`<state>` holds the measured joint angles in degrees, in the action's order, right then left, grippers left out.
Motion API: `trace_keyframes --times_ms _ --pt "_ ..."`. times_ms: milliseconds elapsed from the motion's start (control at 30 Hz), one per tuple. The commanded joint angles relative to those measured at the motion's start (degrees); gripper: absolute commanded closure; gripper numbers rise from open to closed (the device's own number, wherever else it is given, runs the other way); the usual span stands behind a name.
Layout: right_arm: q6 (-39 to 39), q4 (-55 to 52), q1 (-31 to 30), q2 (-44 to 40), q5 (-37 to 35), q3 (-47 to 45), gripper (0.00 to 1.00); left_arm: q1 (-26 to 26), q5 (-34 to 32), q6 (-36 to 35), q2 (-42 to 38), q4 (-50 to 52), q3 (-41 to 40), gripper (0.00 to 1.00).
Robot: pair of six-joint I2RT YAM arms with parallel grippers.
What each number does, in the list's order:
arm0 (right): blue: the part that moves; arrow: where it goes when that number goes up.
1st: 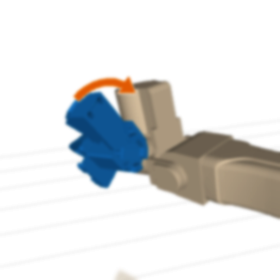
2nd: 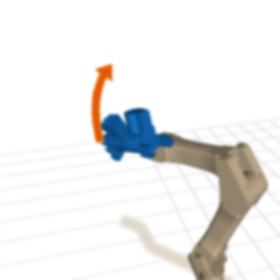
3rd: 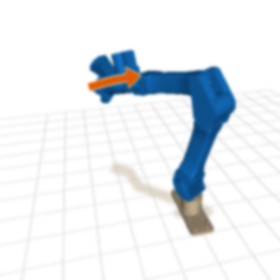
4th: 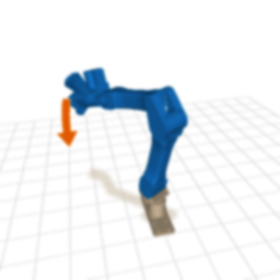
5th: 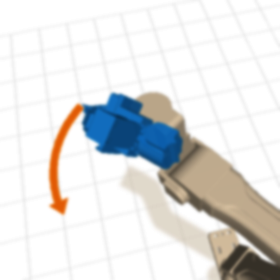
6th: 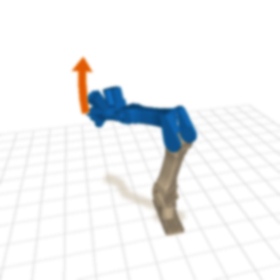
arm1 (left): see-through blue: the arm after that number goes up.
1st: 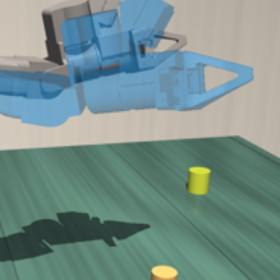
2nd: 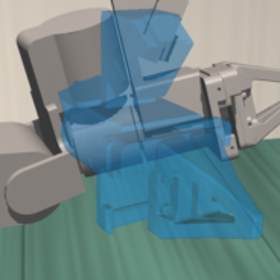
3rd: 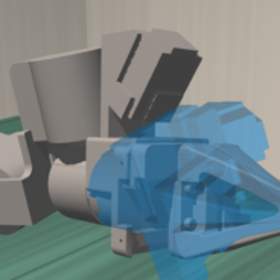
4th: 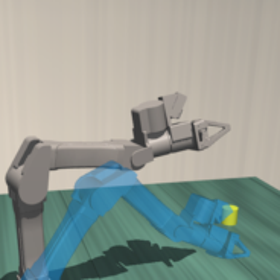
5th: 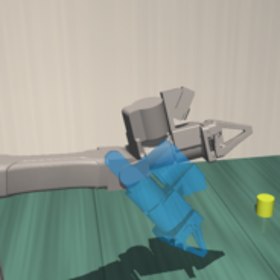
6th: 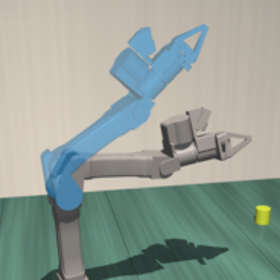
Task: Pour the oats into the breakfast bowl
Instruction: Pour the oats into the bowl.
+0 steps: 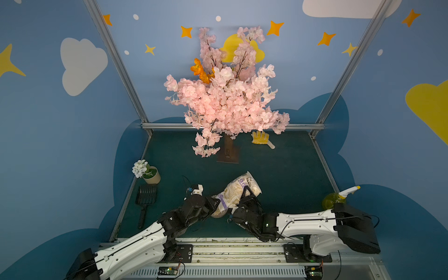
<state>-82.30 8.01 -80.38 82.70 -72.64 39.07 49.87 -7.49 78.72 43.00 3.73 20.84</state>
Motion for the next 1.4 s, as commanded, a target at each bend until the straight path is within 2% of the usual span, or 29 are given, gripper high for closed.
trace_keyframes --times_ms 0,1367 --pt "-0.37 9.93 -0.90 -1.91 -5.83 1.62 1.00 -0.10 -0.51 -0.32 -0.15 -0.87 -1.05 0.97" --pt "-13.34 23.17 -2.47 -0.90 -6.47 0.51 1.00 -0.16 -2.97 0.40 -1.65 -0.96 -3.79 0.97"
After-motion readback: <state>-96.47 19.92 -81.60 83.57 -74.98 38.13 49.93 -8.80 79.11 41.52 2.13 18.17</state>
